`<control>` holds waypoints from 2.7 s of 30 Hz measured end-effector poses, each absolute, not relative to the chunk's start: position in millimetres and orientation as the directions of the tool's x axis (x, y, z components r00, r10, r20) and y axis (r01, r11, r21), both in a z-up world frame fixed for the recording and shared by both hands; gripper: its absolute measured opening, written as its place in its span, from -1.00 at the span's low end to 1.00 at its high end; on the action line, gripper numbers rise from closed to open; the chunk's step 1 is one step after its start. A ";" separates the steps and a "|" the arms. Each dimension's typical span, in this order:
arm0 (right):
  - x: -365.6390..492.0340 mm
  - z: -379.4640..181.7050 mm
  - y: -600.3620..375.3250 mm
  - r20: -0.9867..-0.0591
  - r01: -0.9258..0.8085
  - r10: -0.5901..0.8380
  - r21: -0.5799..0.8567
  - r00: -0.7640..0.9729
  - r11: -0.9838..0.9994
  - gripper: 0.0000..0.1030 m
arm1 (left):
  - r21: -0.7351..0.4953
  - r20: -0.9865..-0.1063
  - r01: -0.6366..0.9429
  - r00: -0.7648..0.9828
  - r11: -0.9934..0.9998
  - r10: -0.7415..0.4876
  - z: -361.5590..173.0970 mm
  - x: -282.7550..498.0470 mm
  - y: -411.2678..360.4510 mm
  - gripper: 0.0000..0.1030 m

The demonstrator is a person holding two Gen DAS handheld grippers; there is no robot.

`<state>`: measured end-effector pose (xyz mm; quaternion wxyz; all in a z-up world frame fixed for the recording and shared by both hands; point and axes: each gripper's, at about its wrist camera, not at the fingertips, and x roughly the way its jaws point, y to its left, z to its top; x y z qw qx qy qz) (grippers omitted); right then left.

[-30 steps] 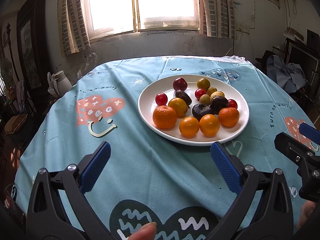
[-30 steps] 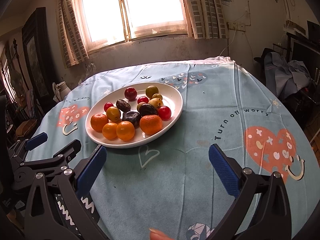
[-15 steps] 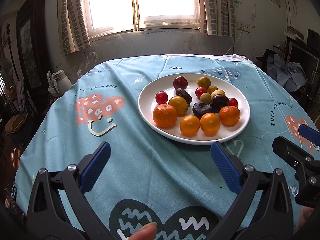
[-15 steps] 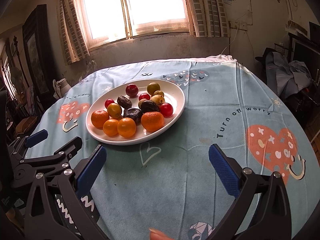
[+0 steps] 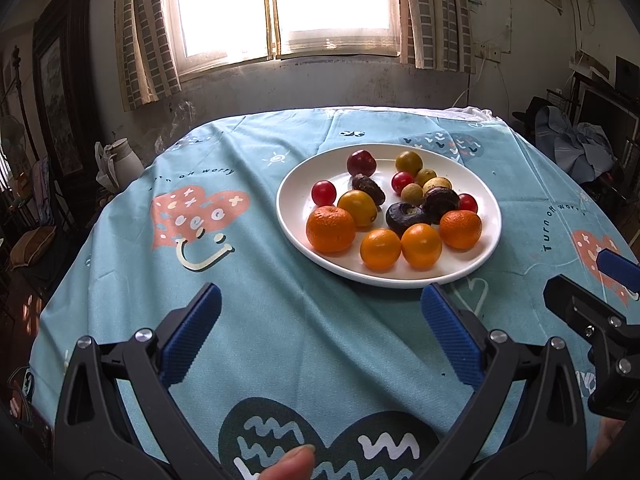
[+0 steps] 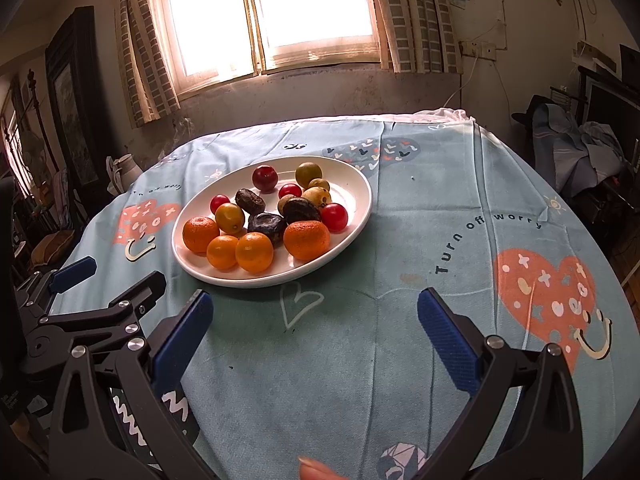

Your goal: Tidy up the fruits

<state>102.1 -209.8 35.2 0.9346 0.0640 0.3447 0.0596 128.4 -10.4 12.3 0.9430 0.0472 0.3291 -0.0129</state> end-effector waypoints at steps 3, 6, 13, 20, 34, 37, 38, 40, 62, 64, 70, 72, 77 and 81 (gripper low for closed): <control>102.3 35.2 -209.7 -0.637 -0.068 0.156 0.161 0.755 0.985 0.97 | 0.081 -0.623 0.055 0.782 0.995 0.007 11.9 128.0 -10.5 0.96; 102.3 35.2 -209.7 -0.637 -0.068 0.156 0.160 0.755 0.985 0.97 | 0.080 -0.623 0.058 0.782 0.995 0.005 12.3 128.8 -10.5 0.96; 102.3 35.0 -209.3 -0.639 -0.068 0.155 0.159 0.753 0.985 0.97 | 0.082 -0.628 0.072 0.778 0.994 -0.004 10.0 128.9 -12.6 0.96; 101.7 33.0 -208.0 -0.639 -0.069 0.155 0.158 0.754 0.985 0.97 | 0.080 -0.611 0.012 0.790 0.997 0.039 14.8 128.7 -4.5 0.96; 101.7 32.5 -207.7 -0.640 -0.069 0.156 0.158 0.753 0.985 0.97 | 0.062 -0.622 0.008 0.782 0.998 0.032 17.2 132.0 -2.0 0.96; 101.1 32.1 -207.6 -0.641 -0.069 0.155 0.157 0.752 0.985 0.97 | 0.064 -0.624 0.011 0.781 0.998 0.032 16.8 132.2 -2.4 0.96; 101.7 32.6 -207.6 -0.640 -0.069 0.155 0.158 0.752 0.985 0.97 | 0.065 -0.624 0.012 0.781 0.998 0.031 16.6 132.0 -2.5 0.96; 102.1 32.2 -207.4 -0.641 -0.070 0.155 0.157 0.752 0.985 0.97 | 0.065 -0.625 0.012 0.780 0.998 0.031 16.2 132.1 -2.7 0.96; 102.3 32.2 -206.1 -0.642 -0.072 0.156 0.156 0.751 0.985 0.97 | 0.066 -0.627 0.013 0.779 0.998 0.031 16.0 132.7 -3.1 0.96; 101.6 31.9 -206.1 -0.642 -0.072 0.156 0.155 0.751 0.985 0.97 | 0.066 -0.627 0.014 0.779 0.998 0.031 16.1 132.7 -3.2 0.96; 101.6 31.9 -205.7 -0.643 -0.073 0.156 0.154 0.750 0.985 0.97 | 0.067 -0.627 0.014 0.778 0.998 0.031 15.6 132.7 -3.7 0.96; 102.2 32.4 -205.0 -0.643 -0.074 0.156 0.154 0.750 0.985 0.97 | 0.067 -0.627 0.014 0.778 0.998 0.031 15.7 132.8 -3.8 0.96; 101.8 32.4 -204.2 -0.644 -0.074 0.156 0.153 0.749 0.985 0.97 | 0.067 -0.628 0.016 0.778 0.998 0.030 15.4 132.5 -4.2 0.96; 101.0 32.0 -202.9 -0.645 -0.076 0.156 0.151 0.748 0.986 0.97 | 0.067 -0.628 0.017 0.777 0.998 0.029 14.2 132.2 -5.0 0.96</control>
